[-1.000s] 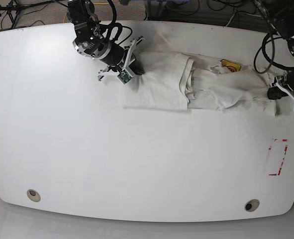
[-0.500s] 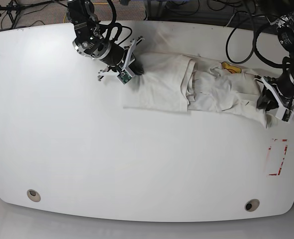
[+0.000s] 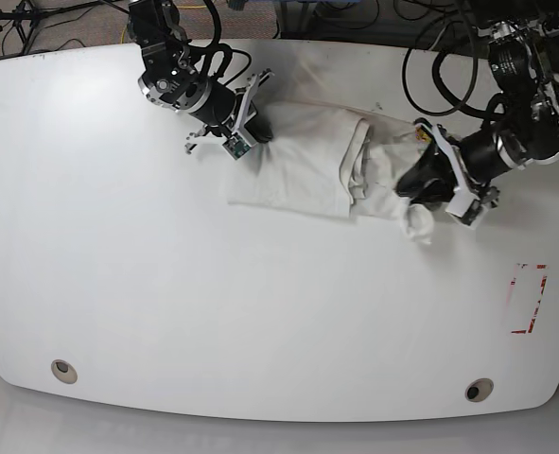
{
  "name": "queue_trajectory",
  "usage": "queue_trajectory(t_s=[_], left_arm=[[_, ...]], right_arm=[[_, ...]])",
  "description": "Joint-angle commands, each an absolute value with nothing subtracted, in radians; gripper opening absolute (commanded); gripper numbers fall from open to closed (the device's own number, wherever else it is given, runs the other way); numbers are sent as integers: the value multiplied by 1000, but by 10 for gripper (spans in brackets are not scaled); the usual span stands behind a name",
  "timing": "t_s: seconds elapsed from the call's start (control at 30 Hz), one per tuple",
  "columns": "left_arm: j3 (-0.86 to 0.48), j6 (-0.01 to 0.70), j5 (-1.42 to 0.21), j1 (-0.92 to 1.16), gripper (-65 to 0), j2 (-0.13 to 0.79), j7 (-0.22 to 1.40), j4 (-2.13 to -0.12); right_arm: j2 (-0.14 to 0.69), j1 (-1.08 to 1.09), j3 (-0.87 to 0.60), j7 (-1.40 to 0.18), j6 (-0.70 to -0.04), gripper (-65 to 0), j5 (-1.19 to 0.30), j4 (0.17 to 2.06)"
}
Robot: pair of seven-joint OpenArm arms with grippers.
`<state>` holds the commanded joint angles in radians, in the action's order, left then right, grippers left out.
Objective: Fold the T-shirt properly
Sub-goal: 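Lift the shirt end with the left gripper and fold it toward the right gripper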
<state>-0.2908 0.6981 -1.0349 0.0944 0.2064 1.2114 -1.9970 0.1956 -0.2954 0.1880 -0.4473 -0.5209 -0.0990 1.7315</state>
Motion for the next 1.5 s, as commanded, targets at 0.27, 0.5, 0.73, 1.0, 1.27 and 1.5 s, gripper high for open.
queue_trajectory(t_s=[0.27, 0.5, 0.73, 1.0, 1.27, 1.5], left_arm=[[-226, 698, -1104, 64, -582, 134, 1211, -1995], [-67, 698, -1102, 4, -582, 119, 1211, -1994], [4, 698, -1101, -15, -582, 87, 1211, -1979], [2, 698, -1101, -16, -582, 85, 1211, -1965], [1, 698, -1101, -8, -582, 87, 1211, -1963], [4, 698, -1101, -12, -582, 111, 1211, -1962]], right_arm=[[196, -295, 188, -447, -519, -648, -99, 1719], [194, -295, 188, -447, -519, -648, -99, 1718], [193, -317, 186, -453, -518, -648, -101, 1773], [189, -320, 130, -602, -519, -648, -108, 1979], [189, -295, 81, -604, -527, -648, -108, 1965], [193, -291, 51, -604, -529, -648, -107, 1910]])
